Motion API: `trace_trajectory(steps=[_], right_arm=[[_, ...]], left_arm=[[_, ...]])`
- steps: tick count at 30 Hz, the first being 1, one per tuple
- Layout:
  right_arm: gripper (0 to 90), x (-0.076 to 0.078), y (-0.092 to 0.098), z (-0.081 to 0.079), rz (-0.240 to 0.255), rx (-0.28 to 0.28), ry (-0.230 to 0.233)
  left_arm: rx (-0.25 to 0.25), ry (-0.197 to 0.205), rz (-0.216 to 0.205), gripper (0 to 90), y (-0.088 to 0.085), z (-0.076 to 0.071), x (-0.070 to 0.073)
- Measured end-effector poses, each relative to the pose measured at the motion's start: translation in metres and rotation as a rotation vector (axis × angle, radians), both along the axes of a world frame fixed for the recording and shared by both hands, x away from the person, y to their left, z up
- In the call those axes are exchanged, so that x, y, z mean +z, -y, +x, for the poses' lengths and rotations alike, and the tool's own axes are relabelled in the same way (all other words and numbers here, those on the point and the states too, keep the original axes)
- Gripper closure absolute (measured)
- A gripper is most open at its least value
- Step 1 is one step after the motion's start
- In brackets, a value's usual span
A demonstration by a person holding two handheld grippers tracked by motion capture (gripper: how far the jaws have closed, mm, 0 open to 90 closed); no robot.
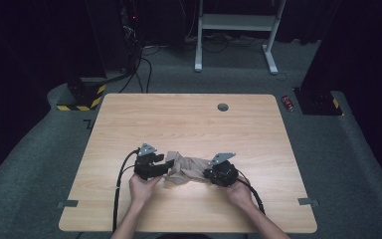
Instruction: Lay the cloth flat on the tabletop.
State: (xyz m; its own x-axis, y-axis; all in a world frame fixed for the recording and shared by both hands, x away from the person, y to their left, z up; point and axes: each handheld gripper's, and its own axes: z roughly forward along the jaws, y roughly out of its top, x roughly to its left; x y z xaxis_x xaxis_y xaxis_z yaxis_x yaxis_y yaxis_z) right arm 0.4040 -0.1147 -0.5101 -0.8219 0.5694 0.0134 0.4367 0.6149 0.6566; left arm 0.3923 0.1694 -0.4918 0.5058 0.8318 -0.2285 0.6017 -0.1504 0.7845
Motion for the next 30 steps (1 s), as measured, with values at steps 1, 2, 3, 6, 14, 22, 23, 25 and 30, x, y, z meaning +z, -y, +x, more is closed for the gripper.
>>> trace_trajectory(steps=[1, 2, 3, 6, 14, 22, 23, 25, 30], right_arm=[[86.3, 0.000, 0.000, 0.000, 0.000, 0.000, 0.000], [87.5, 0.001, 0.000, 0.000, -0.001, 0.003, 0.003], [88.0, 0.002, 0.001, -0.001, 0.000, 0.005, 0.012], [88.6, 0.014, 0.007, -0.002, 0.039, -0.016, 0.050], [88.1, 0.035, 0.018, 0.003, 0.086, -0.061, 0.090], [87.5, 0.024, 0.027, 0.009, 0.049, -0.101, 0.078], [87.5, 0.023, 0.029, 0.009, 0.050, -0.115, 0.074], [87.3, 0.022, 0.033, 0.010, 0.054, -0.129, 0.069], [80.0, 0.027, 0.037, 0.006, 0.071, -0.131, 0.090]], left_arm=[[-0.006, -0.003, 0.000, 45.5, 0.001, 0.000, -0.001], [-0.009, -0.007, -0.002, 45.3, 0.003, 0.000, -0.001], [-0.017, -0.007, -0.002, 45.2, 0.004, 0.001, -0.002], [-0.050, -0.020, 0.024, 46.7, 0.013, 0.003, -0.004], [-0.137, -0.030, 0.099, 77.1, 0.024, 0.001, -0.001], [-0.182, -0.078, 0.184, 89.3, 0.015, -0.005, -0.006], [-0.181, -0.088, 0.185, 89.4, 0.013, -0.006, -0.007], [-0.173, -0.102, 0.184, 89.3, 0.007, -0.008, -0.009], [-0.112, -0.065, 0.153, 74.6, 0.000, -0.007, -0.001]])
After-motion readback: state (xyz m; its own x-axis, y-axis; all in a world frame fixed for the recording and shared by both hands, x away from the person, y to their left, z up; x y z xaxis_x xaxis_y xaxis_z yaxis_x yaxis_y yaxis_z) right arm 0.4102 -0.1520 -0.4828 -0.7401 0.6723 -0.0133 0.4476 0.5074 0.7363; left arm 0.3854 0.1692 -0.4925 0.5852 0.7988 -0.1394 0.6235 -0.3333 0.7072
